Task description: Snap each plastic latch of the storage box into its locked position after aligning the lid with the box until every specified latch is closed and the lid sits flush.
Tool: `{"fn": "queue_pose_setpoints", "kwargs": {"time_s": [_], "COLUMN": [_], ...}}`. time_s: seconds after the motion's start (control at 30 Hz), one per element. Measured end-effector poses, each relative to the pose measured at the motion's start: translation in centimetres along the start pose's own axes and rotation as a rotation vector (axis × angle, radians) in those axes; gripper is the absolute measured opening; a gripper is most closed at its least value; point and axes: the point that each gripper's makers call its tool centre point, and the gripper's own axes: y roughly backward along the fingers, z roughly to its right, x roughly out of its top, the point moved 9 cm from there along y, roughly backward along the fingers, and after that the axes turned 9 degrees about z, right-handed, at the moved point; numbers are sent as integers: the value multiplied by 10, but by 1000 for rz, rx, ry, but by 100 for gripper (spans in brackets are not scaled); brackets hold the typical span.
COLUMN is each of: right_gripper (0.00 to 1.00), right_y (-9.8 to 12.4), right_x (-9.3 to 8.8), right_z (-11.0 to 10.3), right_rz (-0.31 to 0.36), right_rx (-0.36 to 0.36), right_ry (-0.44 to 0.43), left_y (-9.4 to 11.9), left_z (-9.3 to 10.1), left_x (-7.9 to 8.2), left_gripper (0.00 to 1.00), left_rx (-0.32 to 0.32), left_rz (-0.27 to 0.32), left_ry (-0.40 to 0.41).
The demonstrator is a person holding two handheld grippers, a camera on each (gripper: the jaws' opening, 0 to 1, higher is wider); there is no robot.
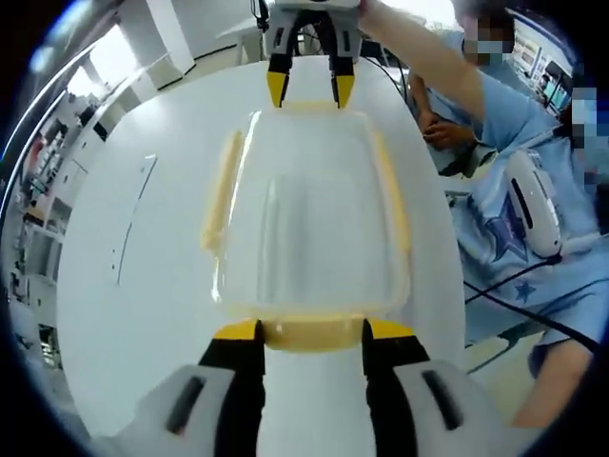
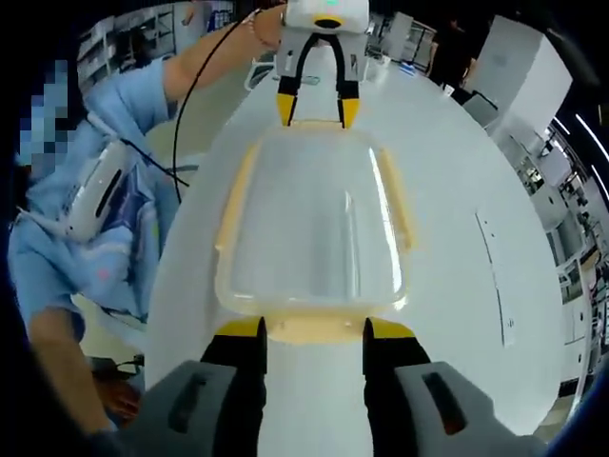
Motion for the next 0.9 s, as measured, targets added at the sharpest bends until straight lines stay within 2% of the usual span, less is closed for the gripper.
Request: {"fn": "queue_pose_setpoints", "kwargs": {"time_s": [0.33, 0.57, 0.67, 0.9], "right_gripper": [38, 38, 39, 39], "right_y": [-12, -16, -17, -21], "right_x": [-4, -9, -8, -9], "right_z": [2, 5, 6, 10], "right_rz": [6, 0, 7, -2], "right_rx": [14, 6, 5, 18], "right_ry": [-22, -34, -32, -43], "left_y": [-14, -17, -20, -16], "left_z": [-6, -11, -15, -19], "left_x": [-11, -9, -10, -15], "left_gripper": [40, 40, 40, 40], "left_rx": [-25, -28, -32, -47], "left_rz": [-50, -57, -86, -59], "left_ry": [11, 5, 7, 24]}}
